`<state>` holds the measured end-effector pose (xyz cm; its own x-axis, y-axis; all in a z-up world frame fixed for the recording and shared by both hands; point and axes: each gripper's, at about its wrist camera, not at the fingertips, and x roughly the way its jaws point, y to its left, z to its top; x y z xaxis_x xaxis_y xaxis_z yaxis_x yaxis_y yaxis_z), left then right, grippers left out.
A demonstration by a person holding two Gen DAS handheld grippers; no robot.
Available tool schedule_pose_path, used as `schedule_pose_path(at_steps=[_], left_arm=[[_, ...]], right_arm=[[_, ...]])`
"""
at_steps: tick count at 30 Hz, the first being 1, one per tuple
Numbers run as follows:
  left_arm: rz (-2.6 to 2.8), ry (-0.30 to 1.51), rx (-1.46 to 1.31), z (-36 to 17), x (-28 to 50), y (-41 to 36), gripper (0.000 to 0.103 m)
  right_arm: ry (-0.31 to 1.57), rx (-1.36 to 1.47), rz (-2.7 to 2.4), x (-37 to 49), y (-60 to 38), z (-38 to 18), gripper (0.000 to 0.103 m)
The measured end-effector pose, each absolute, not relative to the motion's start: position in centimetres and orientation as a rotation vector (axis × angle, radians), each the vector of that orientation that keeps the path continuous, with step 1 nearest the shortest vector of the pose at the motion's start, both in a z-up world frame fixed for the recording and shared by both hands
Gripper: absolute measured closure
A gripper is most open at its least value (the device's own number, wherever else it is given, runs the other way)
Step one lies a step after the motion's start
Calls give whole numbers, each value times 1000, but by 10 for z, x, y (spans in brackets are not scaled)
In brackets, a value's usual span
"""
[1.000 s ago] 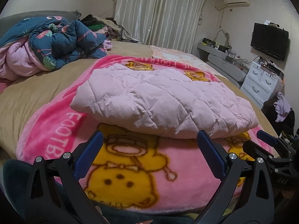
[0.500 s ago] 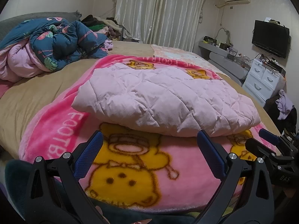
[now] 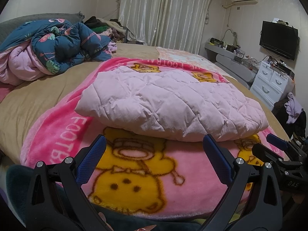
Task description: Fold large clothes
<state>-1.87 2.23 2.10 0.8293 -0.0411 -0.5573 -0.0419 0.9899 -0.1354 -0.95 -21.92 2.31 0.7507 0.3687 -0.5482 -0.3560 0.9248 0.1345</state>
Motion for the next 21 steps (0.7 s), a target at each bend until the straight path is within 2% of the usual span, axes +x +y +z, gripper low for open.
schedule_pose_path(at_steps=[21], left_arm=[[3,596,-143,21,-19,22,9]], right_arm=[[608,25,395,-10,-220,24,4]])
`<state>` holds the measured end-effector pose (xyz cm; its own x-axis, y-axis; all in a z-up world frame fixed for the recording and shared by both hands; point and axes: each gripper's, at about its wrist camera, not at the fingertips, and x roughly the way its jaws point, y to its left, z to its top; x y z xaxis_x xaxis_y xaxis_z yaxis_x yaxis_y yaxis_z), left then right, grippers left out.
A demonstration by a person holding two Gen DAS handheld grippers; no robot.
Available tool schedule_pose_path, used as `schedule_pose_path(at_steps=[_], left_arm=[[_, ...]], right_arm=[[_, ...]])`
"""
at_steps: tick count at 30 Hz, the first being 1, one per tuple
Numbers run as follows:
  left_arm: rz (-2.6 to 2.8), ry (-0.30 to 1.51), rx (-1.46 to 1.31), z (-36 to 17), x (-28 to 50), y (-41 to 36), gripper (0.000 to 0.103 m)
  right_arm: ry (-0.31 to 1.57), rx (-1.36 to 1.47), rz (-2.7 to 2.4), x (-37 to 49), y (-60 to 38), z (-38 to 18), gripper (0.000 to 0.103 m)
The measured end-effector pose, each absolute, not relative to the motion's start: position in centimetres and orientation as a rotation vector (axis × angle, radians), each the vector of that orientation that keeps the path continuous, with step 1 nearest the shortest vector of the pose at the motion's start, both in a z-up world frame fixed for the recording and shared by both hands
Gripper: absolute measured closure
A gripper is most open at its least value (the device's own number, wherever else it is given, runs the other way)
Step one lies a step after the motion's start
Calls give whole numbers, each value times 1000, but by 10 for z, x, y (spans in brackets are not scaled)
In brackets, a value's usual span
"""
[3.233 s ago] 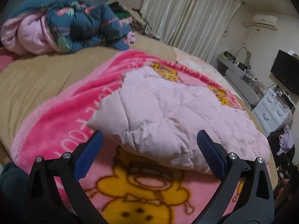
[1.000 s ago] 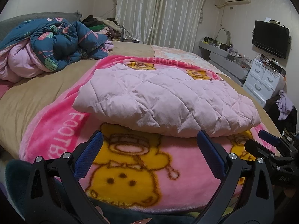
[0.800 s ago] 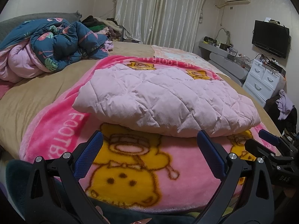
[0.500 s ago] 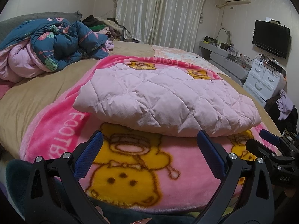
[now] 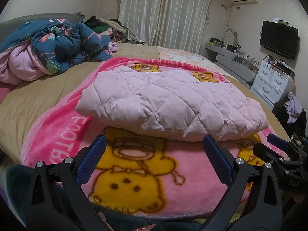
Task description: Fold large clothes
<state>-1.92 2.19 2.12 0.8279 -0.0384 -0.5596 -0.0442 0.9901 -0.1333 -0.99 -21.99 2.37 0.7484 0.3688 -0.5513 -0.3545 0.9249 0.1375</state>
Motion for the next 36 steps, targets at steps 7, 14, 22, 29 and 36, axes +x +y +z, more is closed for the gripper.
schedule_pose_path(at_steps=[7,14,22,29,36], left_arm=[[2,595,-143,22,-20,22,9],[4,597,-142,22,-20,21,9],[-2,597,-145,22,-20,22,9],[-6,599,-143,22,-20,22,9],[-7,601,-138,20,-20,22,9]], right_arm=[[610,27,395,-10,-220,24,4],[608,27,394,-10,-220,24,4],[608,27,396,-10,-219,23,4],[613,23,400,-10,-217,22,4],[613,24,395,-12,-215,22,4]])
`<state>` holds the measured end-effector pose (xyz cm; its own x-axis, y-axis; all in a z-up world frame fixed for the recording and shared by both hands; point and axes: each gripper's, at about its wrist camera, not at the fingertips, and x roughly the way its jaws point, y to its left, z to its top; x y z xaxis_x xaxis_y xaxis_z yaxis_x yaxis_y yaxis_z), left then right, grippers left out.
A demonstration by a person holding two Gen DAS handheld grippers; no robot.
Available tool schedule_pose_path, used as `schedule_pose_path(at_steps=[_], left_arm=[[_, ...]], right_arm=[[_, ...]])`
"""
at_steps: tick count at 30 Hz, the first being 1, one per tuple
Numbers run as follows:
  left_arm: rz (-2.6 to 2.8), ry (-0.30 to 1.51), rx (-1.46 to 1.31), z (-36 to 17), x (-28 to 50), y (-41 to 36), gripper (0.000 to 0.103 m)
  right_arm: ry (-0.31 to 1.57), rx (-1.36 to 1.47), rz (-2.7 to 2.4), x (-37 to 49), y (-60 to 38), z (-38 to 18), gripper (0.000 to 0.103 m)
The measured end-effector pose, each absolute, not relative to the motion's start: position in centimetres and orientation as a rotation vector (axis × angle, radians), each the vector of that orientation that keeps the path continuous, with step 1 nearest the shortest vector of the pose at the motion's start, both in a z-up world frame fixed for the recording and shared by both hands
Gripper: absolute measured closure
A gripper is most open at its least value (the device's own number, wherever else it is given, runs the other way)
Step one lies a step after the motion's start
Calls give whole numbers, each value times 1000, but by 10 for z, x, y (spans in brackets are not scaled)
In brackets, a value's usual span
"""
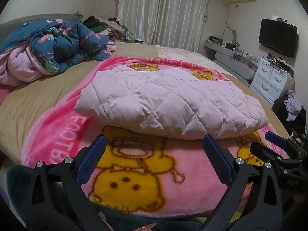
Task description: Fold large clothes
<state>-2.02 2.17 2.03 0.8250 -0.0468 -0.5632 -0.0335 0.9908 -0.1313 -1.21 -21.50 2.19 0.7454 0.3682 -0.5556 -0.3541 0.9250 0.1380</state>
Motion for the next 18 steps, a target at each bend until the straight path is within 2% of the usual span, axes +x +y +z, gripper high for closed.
schedule_pose_path(at_steps=[18], left_arm=[[-53,628,-121,17,-16,23,9]], right_arm=[[635,62,352,1,-218,18,4]])
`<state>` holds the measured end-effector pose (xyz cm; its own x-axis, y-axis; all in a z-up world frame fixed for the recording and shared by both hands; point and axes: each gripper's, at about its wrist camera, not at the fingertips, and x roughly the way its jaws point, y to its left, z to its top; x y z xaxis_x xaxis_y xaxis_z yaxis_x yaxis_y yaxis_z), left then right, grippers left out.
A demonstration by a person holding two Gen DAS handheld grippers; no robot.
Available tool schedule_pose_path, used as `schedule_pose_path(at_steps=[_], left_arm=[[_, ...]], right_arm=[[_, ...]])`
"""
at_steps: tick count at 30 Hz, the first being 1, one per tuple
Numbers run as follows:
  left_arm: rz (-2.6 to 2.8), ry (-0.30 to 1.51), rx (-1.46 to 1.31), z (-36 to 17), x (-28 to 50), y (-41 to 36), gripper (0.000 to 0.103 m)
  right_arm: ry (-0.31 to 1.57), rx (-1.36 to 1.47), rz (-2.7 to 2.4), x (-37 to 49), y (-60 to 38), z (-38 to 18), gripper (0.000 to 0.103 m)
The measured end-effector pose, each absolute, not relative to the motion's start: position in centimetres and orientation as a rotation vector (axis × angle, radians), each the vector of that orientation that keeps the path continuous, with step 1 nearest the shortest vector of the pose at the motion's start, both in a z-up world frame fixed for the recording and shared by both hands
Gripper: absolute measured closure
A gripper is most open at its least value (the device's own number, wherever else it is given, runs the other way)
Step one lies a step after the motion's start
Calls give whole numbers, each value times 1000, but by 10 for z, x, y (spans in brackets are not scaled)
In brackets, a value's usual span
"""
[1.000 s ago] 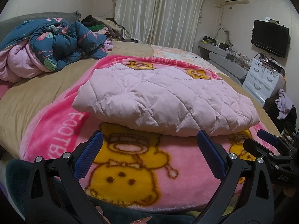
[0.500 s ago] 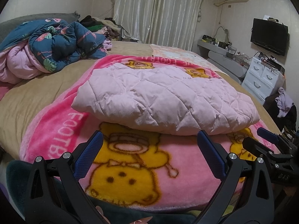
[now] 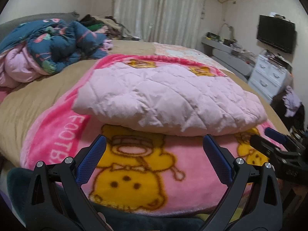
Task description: Fold large clothes
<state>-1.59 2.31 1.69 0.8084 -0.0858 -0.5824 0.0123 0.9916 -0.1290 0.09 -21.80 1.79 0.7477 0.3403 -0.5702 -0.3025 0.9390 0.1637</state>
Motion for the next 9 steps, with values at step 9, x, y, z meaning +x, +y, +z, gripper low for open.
schedule_pose_path(at_steps=[9], left_arm=[[-9,686,-183,25,22,65,9]], right_arm=[[585,151,27,31,-312,15,4]])
